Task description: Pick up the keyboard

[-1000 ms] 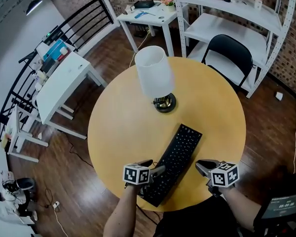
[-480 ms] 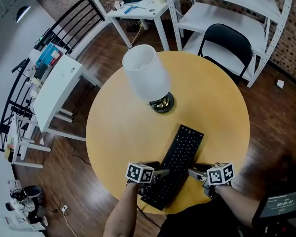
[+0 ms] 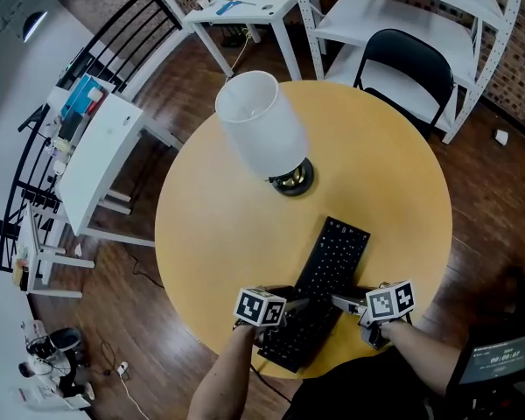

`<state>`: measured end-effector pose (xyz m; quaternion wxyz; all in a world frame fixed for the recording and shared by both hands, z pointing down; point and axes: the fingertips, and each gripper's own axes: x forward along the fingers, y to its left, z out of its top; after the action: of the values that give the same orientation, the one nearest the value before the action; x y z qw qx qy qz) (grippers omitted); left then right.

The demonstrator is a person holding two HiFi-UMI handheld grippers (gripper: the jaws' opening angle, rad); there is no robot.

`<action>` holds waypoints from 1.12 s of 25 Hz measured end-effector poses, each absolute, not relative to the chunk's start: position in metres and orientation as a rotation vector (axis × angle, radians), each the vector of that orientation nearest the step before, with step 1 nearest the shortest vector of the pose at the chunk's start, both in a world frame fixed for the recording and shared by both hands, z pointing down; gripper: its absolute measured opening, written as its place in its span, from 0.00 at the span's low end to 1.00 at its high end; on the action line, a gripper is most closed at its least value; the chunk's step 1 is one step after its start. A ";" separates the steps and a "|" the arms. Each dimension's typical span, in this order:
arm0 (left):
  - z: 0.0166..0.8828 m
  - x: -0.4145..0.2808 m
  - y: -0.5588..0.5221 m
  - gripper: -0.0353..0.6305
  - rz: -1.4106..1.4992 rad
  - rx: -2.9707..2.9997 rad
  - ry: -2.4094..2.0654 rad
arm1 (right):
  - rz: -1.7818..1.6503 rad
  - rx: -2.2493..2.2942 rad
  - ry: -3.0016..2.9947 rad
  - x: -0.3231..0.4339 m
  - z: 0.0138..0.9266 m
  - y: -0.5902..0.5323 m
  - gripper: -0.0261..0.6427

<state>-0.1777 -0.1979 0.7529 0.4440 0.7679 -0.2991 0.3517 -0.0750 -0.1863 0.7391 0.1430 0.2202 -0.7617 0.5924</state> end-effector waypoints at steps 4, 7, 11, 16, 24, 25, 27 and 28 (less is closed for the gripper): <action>0.757 -0.173 -0.197 0.57 0.885 1.919 -0.702 | 1.838 0.732 -2.130 -0.075 0.741 -0.194 0.34; 0.758 -0.174 -0.193 0.55 0.842 1.910 -0.660 | 1.848 0.737 -2.126 -0.082 0.742 -0.193 0.35; 0.744 -0.154 -0.187 0.45 0.727 1.927 -0.526 | 1.979 0.708 -2.081 -0.085 0.741 -0.197 0.36; 0.739 -0.143 -0.183 0.55 0.656 1.933 -0.551 | 1.957 0.676 -2.116 -0.079 0.735 -0.202 0.38; 0.716 -0.143 -0.184 0.50 0.472 1.956 -0.561 | 1.946 0.553 -2.210 -0.081 0.715 -0.200 0.36; 0.710 -0.145 -0.184 0.50 0.438 1.956 -0.567 | 1.931 0.542 -2.239 -0.082 0.707 -0.201 0.35; 0.697 -0.148 -0.185 0.49 0.355 1.962 -0.584 | 1.895 0.512 -2.307 -0.083 0.688 -0.205 0.35; 0.689 -0.149 -0.187 0.49 0.320 1.973 -0.593 | 1.876 0.492 -2.340 -0.084 0.677 -0.207 0.36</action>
<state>-0.1488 -0.1867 0.6892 0.5041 0.8173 -0.2457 0.1326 -0.0844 -0.2066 0.6775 0.0512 0.1618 -0.7690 0.6164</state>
